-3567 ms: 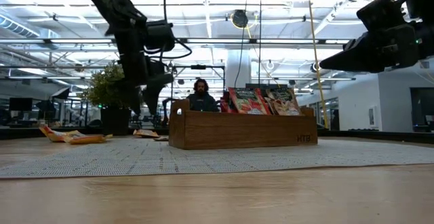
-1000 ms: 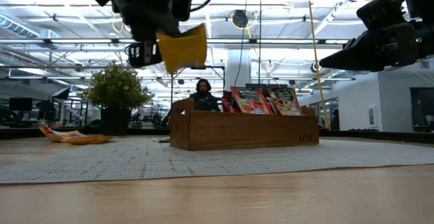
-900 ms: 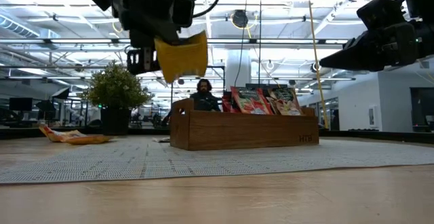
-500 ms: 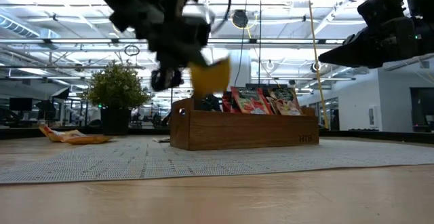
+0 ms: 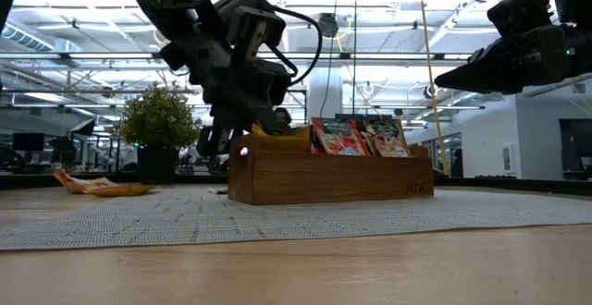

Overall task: Pick & Place Tea
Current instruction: Put the yellow tea bag into the left section of the wooden organizer

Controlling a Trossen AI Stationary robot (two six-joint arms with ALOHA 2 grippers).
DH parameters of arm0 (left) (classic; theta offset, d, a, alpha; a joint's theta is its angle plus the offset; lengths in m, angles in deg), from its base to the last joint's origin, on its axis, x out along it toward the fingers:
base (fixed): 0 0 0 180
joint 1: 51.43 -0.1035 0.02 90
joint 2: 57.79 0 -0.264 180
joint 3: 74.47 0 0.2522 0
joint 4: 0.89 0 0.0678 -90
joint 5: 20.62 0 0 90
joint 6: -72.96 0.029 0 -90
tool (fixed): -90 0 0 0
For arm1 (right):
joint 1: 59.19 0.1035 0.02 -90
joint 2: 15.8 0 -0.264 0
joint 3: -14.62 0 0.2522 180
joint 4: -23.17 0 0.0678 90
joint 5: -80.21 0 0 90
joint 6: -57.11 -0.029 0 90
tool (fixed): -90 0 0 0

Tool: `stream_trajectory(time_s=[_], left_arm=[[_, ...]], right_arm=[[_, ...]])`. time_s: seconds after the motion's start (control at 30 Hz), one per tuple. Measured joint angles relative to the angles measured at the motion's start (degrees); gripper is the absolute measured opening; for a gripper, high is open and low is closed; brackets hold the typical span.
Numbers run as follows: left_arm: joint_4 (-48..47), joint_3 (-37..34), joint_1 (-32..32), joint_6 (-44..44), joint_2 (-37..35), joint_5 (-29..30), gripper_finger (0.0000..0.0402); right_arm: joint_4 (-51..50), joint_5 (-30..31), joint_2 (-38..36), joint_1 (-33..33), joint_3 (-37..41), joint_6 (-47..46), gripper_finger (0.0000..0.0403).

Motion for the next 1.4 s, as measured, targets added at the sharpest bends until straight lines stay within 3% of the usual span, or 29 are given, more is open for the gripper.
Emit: stream_trajectory(time_s=[0.4, 0.57, 0.8, 0.9, 1.07, 1.17, 1.27, 1.4], left_arm=[[0.75, 0.00, -0.74, 0.02, -2.55, 0.32, 0.0048], [-1.65, 0.10, -1.58, -1.09, -4.25, 1.91, 0.0038], [-10.14, -0.02, -2.89, -0.05, -7.04, 9.16, 0.0013], [-8.52, 0.05, -2.69, 0.92, -7.69, 10.16, 0.0004], [-2.67, 0.16, 0.97, -1.09, -8.38, 9.94, 0.0018], [0.81, -0.01, 4.32, 2.94, -8.28, 10.70, 0.0032], [3.17, 0.02, 8.79, 8.96, -8.36, 14.78, 0.0054], [4.34, 2.16, 14.73, 10.78, -8.24, 21.09, 0.0102]], right_arm=[[-0.09, -0.02, 0.00, 0.00, 0.00, 0.00, 0.0018], [-0.45, -0.02, 0.00, 0.00, 0.00, 0.00, 0.0018], [-0.45, -0.04, 0.00, 0.00, 0.00, -0.17, 0.0018], [-0.70, -0.05, 0.00, 0.00, 0.00, -0.20, 0.0018], [-0.63, -0.03, 0.05, 0.00, 0.00, -0.22, 0.0018], [-0.85, -0.04, 0.09, 0.00, 0.02, -0.22, 0.0018], [-0.85, -0.01, 0.07, 0.00, 0.01, -0.23, 0.0018], [-0.83, 0.00, 0.07, 0.00, 0.00, -0.44, 0.0018]])
